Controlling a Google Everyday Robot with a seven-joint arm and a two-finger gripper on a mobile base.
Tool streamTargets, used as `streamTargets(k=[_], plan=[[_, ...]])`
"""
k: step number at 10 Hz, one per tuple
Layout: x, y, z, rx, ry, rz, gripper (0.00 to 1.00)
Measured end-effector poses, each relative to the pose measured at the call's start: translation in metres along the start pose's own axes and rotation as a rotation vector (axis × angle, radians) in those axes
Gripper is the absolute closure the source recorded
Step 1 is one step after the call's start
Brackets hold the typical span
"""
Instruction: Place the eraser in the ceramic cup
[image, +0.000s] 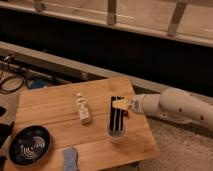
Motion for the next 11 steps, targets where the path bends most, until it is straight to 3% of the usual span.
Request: streamTargets(k=[2,5,11], plan=[[-0.001,-0.004,0.001,0.023,-0.021,-0.045,1.00],[0.000,-0.008,0.006,0.029,-0.041,-0.096,1.00],[0.017,-0.003,0.020,-0.002,-0.036,-0.113,1.00]])
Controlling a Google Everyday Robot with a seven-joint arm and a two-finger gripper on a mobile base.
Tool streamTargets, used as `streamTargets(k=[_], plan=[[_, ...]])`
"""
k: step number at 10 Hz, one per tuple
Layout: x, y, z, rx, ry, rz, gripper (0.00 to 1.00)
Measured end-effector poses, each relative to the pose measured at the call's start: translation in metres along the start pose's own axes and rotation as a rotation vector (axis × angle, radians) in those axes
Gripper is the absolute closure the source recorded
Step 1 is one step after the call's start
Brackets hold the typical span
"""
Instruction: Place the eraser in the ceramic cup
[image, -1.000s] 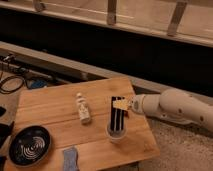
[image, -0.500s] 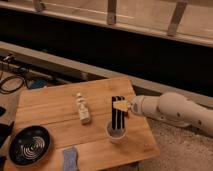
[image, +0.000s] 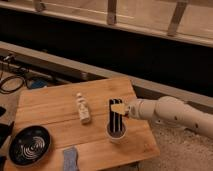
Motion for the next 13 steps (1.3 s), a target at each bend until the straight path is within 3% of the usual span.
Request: streamTargets(k=[6,13], plan=[[0.017,0.007,0.007,0.003,0.038,0.004,1.00],[0.009,-0.008,0.010,0.107,0.025,-0.048,1.00]])
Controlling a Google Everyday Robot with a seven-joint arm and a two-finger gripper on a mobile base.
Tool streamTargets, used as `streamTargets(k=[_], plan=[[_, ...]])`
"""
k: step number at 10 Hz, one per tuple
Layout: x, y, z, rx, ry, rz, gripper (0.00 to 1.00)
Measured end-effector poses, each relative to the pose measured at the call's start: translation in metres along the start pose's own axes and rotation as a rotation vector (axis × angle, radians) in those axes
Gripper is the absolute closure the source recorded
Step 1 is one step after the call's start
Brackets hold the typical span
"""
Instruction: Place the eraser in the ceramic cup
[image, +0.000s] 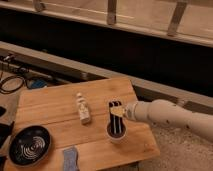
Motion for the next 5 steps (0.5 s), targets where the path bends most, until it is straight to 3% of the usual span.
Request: streamTargets(k=[3,5], plan=[[0.0032,-0.0072,-0.0029,0.015,-0.022,0.035,0.97],[0.0066,-0.0009,0.0004,0.000,-0.024,0.045,0.79]])
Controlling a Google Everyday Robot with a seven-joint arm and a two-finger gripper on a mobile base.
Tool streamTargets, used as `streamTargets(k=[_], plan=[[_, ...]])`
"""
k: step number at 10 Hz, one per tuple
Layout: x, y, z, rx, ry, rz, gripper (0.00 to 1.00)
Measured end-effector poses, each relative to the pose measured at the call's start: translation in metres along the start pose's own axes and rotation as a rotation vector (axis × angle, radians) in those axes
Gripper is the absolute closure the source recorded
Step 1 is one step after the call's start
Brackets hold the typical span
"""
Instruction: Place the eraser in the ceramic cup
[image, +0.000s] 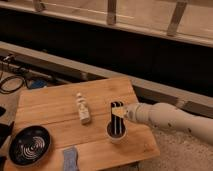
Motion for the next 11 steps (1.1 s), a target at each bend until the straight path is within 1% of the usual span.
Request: streamTargets(k=[1,2,4,5,6,7,11], plan=[[0.0028,0.0047,0.0028,-0.010,0.003,0.003,0.67],[0.0047,0.0079,0.0045,-0.017,0.006,0.005,0.58],[0.0100,0.0110,0.0063,-0.027,0.015,0.014,0.36],[0.0114,0.0112,0.0063,-0.029,0.018,0.017,0.28],[0.0125,0.0115,0.0060,-0.031,0.021,0.020,0.23],[0.0126,0.0107,0.0048,-0.030,0.021,0.023,0.21],[0.0102,0.0069,-0.0033,-0.022,0.018,0.024,0.21]])
